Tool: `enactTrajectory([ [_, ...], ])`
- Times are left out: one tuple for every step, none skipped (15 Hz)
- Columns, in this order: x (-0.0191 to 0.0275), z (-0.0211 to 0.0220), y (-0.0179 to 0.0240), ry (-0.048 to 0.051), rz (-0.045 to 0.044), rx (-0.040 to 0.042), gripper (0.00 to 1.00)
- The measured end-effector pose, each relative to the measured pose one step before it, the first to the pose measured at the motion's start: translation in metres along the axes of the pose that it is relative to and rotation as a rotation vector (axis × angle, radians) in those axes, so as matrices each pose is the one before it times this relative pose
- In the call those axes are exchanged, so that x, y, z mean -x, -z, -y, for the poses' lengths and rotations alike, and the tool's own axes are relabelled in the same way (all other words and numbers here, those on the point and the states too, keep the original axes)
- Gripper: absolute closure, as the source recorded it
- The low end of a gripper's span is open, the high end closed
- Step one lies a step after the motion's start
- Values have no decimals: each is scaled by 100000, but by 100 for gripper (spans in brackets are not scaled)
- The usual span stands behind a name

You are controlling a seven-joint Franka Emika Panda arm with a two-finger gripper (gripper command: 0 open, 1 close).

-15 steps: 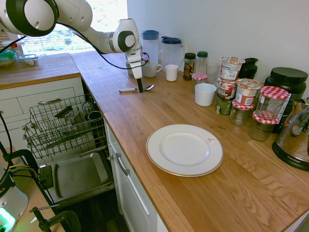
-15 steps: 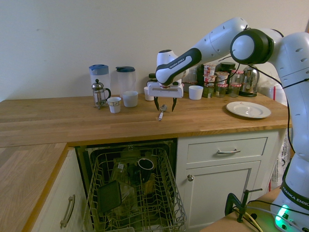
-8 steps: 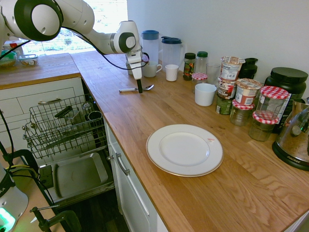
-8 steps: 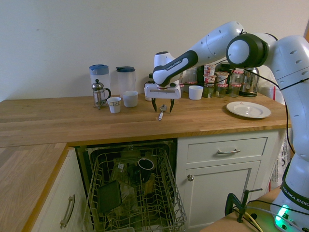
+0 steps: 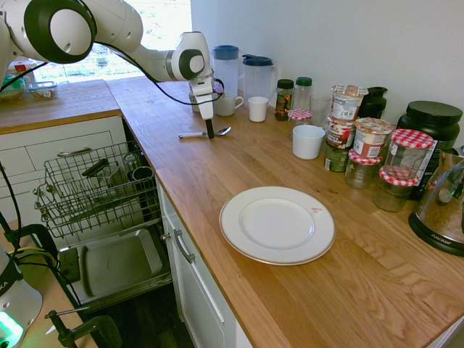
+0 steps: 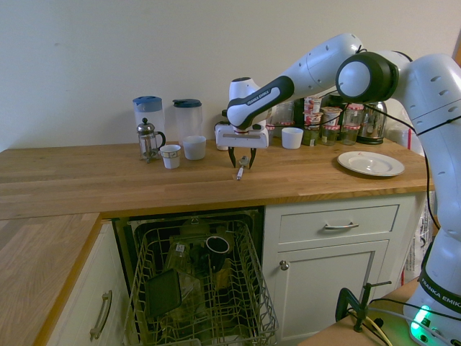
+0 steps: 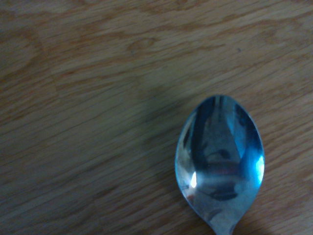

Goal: Put the spoon in the dishwasher

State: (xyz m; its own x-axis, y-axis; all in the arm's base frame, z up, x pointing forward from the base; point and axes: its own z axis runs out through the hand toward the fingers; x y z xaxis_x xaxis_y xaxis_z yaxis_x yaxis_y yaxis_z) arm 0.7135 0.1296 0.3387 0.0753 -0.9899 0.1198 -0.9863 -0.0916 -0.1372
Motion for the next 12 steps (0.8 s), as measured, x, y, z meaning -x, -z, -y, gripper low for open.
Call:
enactTrajectory([
  [-25,-8,8,-31,-105,241,100],
  [-102,-23,24,-130,-250,694,100],
  [-160,-1,0,-208,-250,426,100],
  [-156,17,-21,-196,-171,20,100],
  [-65,6,-9,-80,-75,3,100],
  [-26,3,-2,-33,-31,-1,100],
  [-1,0,0,0,-4,0,100],
  [-10,1,-1,-15,-8,-1,100],
  [-52,5,-6,-65,-43,2,100],
  [-47,7,-3,12,-36,-23,100],
  [-32,15,18,65,-7,-109,100],
  [-50,30,128,134,-5,-269,100],
])
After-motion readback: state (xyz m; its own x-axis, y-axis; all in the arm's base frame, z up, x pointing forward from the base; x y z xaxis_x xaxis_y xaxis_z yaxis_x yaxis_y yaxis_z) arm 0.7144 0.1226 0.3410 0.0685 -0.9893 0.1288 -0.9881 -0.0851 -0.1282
